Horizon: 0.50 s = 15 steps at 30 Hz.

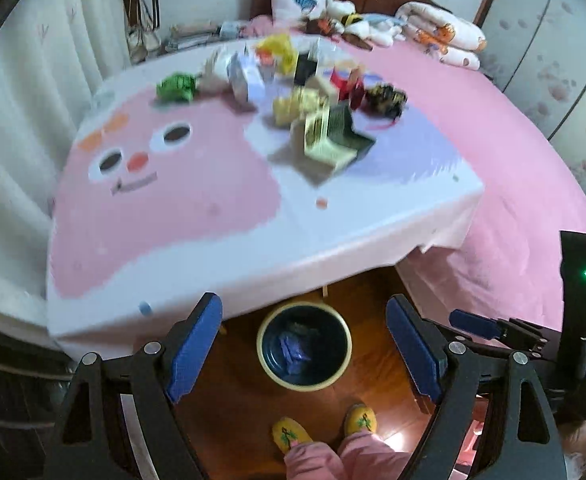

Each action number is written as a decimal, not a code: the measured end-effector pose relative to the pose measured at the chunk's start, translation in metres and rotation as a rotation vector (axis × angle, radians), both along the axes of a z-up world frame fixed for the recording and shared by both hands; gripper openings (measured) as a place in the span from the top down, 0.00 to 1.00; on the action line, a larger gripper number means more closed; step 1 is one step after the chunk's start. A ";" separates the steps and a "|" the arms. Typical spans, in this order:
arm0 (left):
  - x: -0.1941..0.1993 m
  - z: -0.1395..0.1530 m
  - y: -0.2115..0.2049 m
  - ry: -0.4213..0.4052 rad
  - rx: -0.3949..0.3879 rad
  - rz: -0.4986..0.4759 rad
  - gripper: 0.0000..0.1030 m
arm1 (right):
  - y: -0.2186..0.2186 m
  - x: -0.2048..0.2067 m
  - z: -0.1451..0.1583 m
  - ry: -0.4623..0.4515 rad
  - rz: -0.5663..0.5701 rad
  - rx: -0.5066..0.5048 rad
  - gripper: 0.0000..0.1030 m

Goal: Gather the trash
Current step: 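Raise both tools back toward the table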

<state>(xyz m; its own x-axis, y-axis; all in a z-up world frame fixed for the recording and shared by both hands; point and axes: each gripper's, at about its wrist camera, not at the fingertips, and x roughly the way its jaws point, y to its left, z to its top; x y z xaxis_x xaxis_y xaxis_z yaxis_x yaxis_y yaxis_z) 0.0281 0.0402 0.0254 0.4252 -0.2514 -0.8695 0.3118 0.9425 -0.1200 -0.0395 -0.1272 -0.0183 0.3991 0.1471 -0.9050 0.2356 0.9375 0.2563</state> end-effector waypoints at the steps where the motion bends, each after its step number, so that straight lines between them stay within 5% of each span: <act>1: 0.002 0.007 0.000 -0.001 0.001 -0.007 0.17 | 0.001 0.000 0.008 -0.012 -0.004 -0.003 0.51; 15: 0.037 0.049 -0.005 -0.022 -0.046 -0.113 0.25 | 0.001 0.018 0.111 -0.224 -0.029 -0.107 0.51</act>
